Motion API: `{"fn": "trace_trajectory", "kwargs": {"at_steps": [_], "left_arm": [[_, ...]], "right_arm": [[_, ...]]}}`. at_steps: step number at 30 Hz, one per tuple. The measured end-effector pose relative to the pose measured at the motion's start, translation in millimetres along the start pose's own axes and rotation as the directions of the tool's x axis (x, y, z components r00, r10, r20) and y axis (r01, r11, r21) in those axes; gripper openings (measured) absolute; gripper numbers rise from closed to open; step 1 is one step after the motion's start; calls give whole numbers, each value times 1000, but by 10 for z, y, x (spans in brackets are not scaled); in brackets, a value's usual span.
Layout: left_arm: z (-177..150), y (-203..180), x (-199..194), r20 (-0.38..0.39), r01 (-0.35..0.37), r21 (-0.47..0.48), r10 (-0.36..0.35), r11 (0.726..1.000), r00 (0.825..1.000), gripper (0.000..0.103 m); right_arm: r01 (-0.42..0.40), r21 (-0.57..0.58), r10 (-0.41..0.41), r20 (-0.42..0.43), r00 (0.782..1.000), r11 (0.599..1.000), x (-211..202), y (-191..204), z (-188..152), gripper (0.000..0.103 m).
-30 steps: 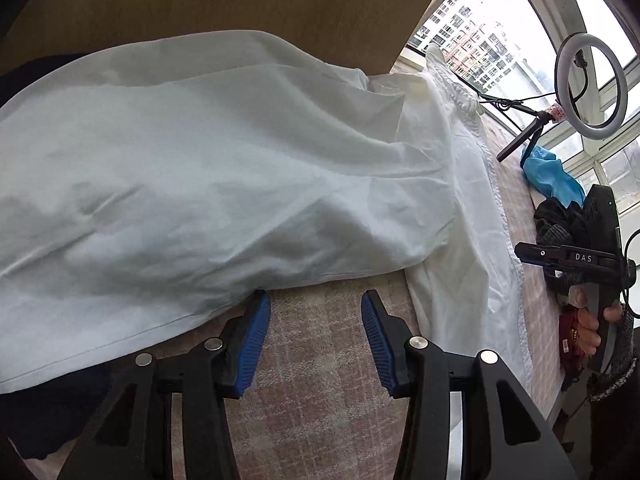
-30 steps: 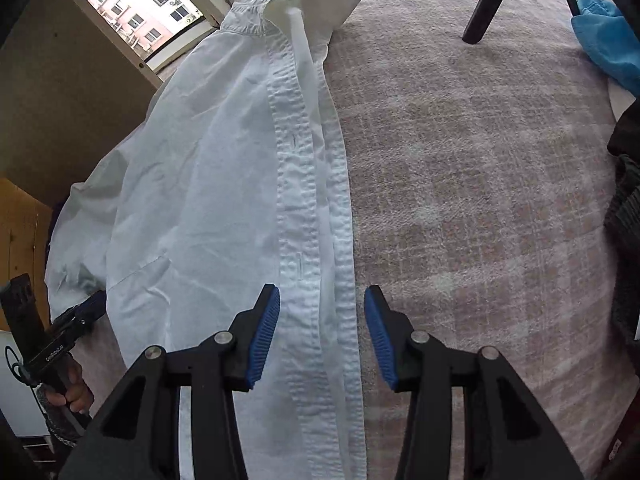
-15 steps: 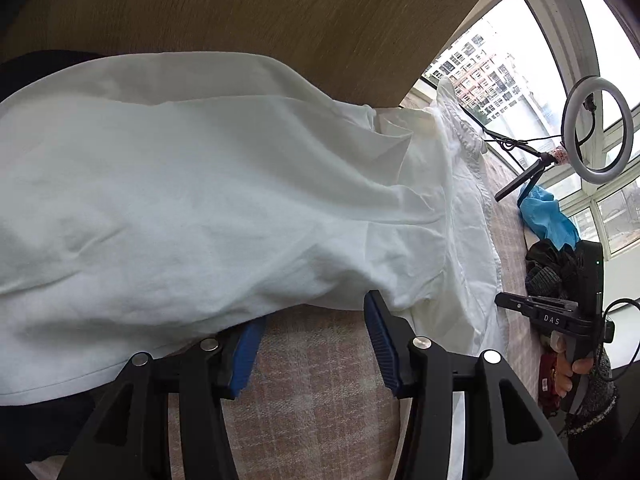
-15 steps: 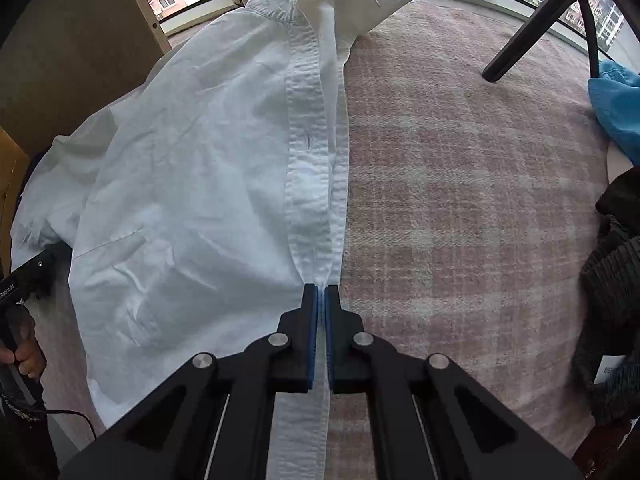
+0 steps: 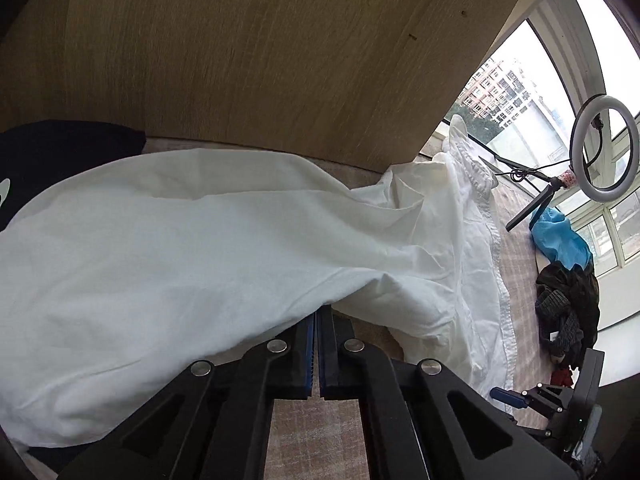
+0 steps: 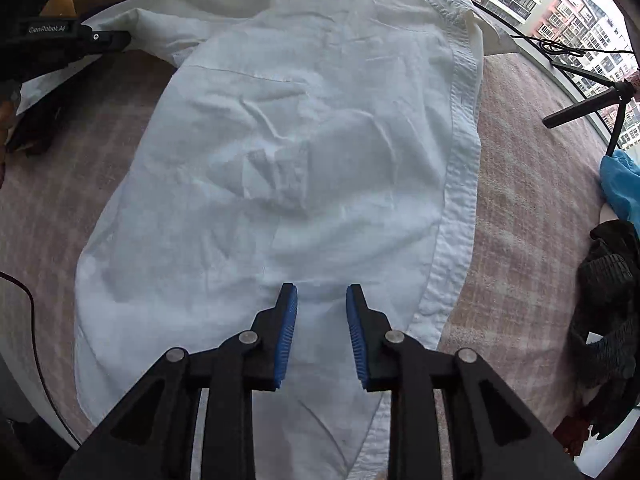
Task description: Fold clothes
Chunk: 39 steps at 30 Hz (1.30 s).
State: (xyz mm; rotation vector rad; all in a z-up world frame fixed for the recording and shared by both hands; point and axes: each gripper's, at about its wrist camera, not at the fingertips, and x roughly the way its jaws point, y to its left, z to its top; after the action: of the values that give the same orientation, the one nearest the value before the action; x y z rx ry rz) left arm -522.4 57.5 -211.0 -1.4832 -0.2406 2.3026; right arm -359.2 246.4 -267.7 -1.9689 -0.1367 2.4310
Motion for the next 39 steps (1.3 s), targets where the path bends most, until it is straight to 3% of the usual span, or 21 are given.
{"fn": "trace_trajectory", "kwargs": {"at_steps": [3,4,5,8,9,11,12,15,20,22,27,31,35,36,38,39], "left_arm": [[161,14,-54,25,-67,48,66,997,998,0],[191,42,-52,27,-68,45,67,997,997,0],[203,61,-52,21,-50,43,49,998,999,0],[1,-29,-73,-50,58,93,-54,994,997,2],[-131,-99,-93,-69,83,126,-75,988,995,7],[-432,-236,-97,-121,156,165,-137,974,983,36],[-590,-304,-91,-150,196,178,-171,964,974,41],[-1000,-524,52,-227,261,198,-215,945,950,42],[-1210,-630,210,-240,294,138,-256,946,936,40],[-1105,-564,212,-206,283,98,-259,954,944,40],[-797,-304,155,-119,260,17,-256,965,959,40],[-890,-170,116,-108,269,-6,-268,963,957,40],[-1051,-143,188,-146,302,-28,-302,953,942,40],[-1086,-164,199,-152,311,-27,-312,950,938,40],[-1140,-268,226,-166,347,-12,-345,938,924,40],[-1165,-323,244,-176,368,-6,-363,930,915,40]], "right_arm": [[-6,41,6,3,1000,999,-10,-113,-15,36],[1,52,-1,5,1000,999,-23,-149,-12,47],[0,59,0,3,1000,998,-40,-174,-6,51],[-24,90,25,-9,1000,996,-124,-253,30,49],[-34,103,35,-13,999,994,-159,-282,44,47],[-60,116,61,0,998,991,-286,-336,102,45],[-79,127,78,13,997,989,-369,-368,152,45],[-160,137,151,77,986,978,-677,-428,455,45],[-185,-6,184,140,973,983,-1057,-91,1158,48],[-175,-69,183,126,975,982,-995,178,1277,48],[-178,-198,193,61,979,964,-358,496,1650,48],[-94,-363,116,40,992,927,-214,868,1674,48],[47,-435,-39,28,999,899,51,1049,1703,48],[40,-415,-36,16,999,909,87,1015,1730,46],[-12,-352,7,-14,1000,936,129,904,1792,0],[-62,-307,56,-29,998,950,115,827,1816,1]]}}
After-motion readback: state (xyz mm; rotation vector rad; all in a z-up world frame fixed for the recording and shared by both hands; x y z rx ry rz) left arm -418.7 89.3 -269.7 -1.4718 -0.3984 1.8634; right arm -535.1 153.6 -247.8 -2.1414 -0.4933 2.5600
